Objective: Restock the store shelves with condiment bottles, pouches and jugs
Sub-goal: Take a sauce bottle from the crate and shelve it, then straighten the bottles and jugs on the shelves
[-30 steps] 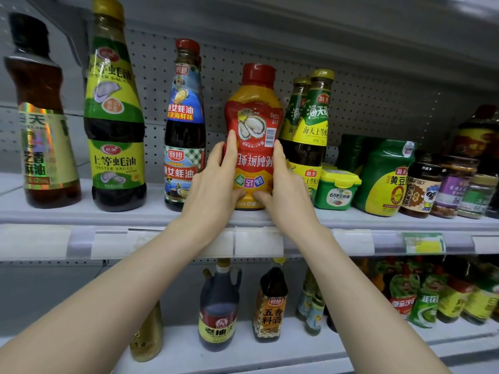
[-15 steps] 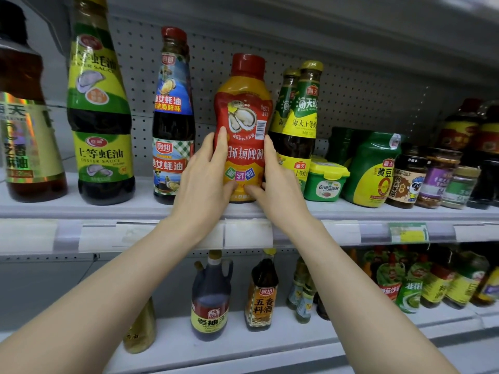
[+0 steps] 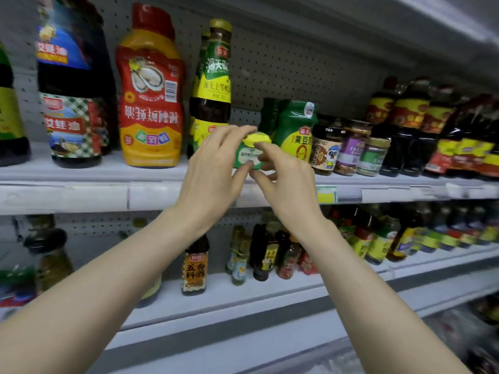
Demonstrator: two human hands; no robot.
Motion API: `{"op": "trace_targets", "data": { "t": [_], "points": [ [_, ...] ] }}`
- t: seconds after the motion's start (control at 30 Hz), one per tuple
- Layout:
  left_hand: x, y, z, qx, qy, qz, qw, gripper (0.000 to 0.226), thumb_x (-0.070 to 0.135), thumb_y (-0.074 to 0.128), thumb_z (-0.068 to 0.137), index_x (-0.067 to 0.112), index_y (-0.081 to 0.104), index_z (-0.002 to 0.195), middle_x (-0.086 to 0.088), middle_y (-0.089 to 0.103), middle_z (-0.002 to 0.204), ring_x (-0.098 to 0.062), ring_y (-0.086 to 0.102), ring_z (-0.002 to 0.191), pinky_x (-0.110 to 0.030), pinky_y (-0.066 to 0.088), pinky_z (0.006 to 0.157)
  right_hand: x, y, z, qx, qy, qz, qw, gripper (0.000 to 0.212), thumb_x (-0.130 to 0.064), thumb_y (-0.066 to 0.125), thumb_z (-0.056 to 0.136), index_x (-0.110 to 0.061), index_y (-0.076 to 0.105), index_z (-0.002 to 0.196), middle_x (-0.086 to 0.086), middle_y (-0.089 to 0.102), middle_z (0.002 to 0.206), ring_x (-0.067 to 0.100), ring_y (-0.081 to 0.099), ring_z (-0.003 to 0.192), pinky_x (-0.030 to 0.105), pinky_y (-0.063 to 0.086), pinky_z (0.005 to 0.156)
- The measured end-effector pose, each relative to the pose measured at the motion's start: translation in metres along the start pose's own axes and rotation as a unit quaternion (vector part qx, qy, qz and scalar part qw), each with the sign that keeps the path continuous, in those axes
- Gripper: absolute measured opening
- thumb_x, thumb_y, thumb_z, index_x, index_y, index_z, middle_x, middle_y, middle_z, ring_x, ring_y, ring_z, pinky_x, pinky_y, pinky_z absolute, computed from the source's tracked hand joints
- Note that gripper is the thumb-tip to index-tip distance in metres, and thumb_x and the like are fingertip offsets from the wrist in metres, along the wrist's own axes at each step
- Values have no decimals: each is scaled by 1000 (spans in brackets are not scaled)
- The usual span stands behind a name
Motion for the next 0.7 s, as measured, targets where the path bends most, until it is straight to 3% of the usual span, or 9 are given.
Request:
{"op": "trace_targets", "data": {
  "t": [0.3,0.47,0.7],
  "points": [
    [152,146,-14,-94,-4,-134,987,49,16,69,88,24,51,133,7,55,120,-7,54,103,-37,50,86,151,-145,-100,-9,93,-155,984,46,-25,70,94,-20,59,139,1,68,129,23,66,112,44,53,92],
    [242,217,-29,-143,11,-171,975,48,21,71,87,23,52,132,3,59,120,-18,57,109,-38,48,87,213,-225,-160,6,138,-197,971,42,-19,73,90,-18,66,131,1,70,122,24,67,106,39,53,86],
    [377,312,-64,-191,34,-269,943,44,22,71,86,23,54,126,6,61,108,-14,61,93,-35,51,80,293,-336,-258,-5,223,-266,938,43,-22,72,92,-20,63,134,1,66,131,24,66,109,46,53,89]
  ]
}}
Point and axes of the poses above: each hand's wrist, its own z-axis towards the middle knuckle, its own y-axis out of the palm, x = y × z, the point moved 10 cm from there along z, towards the middle knuckle
